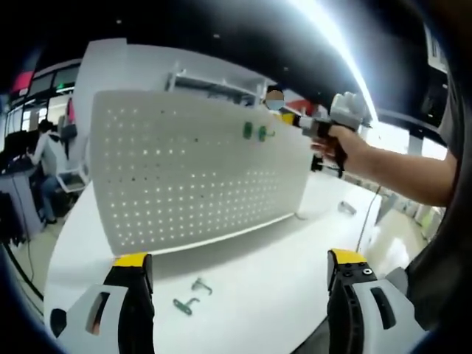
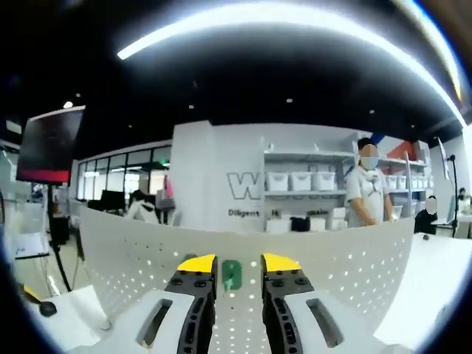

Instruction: Insert the hook assembly into the mounting plate slot until the hook locks in place.

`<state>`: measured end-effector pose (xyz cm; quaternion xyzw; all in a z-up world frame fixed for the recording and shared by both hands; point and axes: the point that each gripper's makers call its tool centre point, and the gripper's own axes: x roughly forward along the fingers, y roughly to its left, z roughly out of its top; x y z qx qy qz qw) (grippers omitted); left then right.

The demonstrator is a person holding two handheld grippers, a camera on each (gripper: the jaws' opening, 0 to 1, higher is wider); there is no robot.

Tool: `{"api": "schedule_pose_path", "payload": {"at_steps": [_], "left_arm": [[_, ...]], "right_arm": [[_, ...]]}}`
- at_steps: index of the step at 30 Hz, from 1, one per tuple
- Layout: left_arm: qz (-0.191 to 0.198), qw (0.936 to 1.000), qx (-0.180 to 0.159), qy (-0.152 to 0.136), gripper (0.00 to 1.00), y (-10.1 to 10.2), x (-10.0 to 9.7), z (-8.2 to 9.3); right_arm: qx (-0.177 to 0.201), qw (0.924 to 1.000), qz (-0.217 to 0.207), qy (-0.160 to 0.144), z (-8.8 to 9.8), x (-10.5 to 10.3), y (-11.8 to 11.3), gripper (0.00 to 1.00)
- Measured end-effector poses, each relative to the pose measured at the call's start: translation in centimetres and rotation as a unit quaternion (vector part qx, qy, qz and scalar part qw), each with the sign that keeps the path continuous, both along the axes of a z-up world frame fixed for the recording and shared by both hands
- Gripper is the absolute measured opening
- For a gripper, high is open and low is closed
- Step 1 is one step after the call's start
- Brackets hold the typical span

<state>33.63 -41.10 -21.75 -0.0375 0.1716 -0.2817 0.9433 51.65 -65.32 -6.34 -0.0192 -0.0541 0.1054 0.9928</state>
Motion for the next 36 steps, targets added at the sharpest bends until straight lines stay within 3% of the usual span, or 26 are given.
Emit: {"api": "schedule_pose_path", "payload": {"at_steps": [9,19,26,36], "left_arm": [[-0.002,0.9997,0.011,0.02,1.0,0.3,-0.8,-1.3],[0.001,0.9982,0.032,0.05,1.0,1.1,-1.9,-3.5],[0.001,0.996,0.044,0.077,1.0,1.6,-2.6,-5.1],[0.002,0.9934,0.051,0.103,1.0,2.0,-3.0,-7.0]], "right_arm": [[-0.044,0.9976,0.037,0.038,-3.6,-4.6,0.3,0.22],[-0.075,0.9874,0.08,0.114,-10.6,-9.0,1.3,0.23],[-0.081,0.9743,0.125,0.169,-15.1,-12.2,3.7,0.24],[-0.099,0.9528,0.192,0.213,-19.5,-15.1,8.2,0.23]]}}
